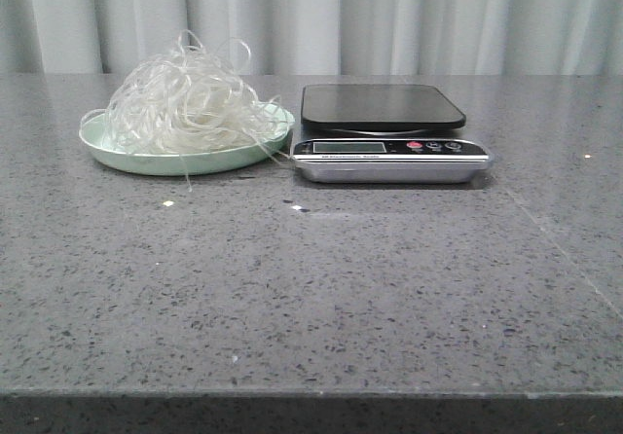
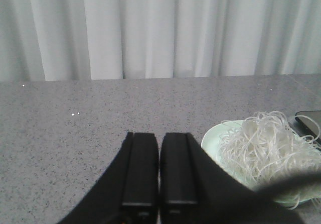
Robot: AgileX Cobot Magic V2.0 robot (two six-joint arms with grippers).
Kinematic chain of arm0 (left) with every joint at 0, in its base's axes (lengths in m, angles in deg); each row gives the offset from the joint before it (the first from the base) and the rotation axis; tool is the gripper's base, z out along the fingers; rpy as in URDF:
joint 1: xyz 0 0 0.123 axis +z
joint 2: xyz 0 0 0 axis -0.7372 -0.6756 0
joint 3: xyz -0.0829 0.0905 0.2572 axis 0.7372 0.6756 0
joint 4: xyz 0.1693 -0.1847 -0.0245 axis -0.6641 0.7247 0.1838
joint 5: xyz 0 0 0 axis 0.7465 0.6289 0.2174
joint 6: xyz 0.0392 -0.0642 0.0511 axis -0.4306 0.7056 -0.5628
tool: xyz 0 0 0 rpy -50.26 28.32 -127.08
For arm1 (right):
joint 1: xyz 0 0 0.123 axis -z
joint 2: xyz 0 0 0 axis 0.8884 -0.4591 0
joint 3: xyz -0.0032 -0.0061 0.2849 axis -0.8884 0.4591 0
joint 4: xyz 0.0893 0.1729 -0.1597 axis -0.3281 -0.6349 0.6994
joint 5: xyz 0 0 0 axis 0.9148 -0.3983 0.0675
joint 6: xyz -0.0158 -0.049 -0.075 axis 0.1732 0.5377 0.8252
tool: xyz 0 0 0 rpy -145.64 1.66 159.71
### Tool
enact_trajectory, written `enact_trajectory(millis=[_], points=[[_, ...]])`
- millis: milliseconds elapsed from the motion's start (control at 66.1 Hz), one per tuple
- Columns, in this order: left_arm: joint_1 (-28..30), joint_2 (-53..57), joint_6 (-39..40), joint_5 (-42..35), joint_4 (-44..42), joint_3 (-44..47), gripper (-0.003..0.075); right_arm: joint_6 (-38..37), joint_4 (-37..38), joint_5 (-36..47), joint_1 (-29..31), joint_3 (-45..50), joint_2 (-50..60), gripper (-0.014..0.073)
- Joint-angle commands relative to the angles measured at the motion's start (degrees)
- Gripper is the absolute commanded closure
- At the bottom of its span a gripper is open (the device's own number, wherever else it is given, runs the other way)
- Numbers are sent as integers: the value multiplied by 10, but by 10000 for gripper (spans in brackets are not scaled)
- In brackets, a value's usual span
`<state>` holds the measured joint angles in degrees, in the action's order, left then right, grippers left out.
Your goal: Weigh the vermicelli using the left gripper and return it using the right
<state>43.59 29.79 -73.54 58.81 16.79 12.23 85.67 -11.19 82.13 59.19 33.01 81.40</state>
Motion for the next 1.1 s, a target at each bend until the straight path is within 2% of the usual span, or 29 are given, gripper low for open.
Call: enact_trajectory(millis=[0,60,181,242,287,378,544,665,953,1089], points=[[0,-30,3,-49,11,-29,531,4,0,44,4,-4,9,425],[0,-48,3,-43,11,-44,445,4,0,44,4,-4,9,425],[-9,-96,3,-19,21,-93,178,4,0,44,4,-4,9,425],[-23,-120,3,-2,21,-118,96,4,0,44,4,-4,9,425],[-34,-143,3,10,21,-133,65,4,0,44,4,-4,9,425],[-72,-198,3,29,21,-172,62,4,0,44,4,-4,9,425],[-157,-299,3,14,18,-230,62,4,0,44,4,-4,9,425],[-191,-371,3,13,18,-271,71,4,0,44,4,-4,9,425],[-195,-516,3,32,20,-345,71,4,0,44,4,-4,9,425],[-199,-579,3,74,20,-381,71,4,0,44,4,-4,9,425]])
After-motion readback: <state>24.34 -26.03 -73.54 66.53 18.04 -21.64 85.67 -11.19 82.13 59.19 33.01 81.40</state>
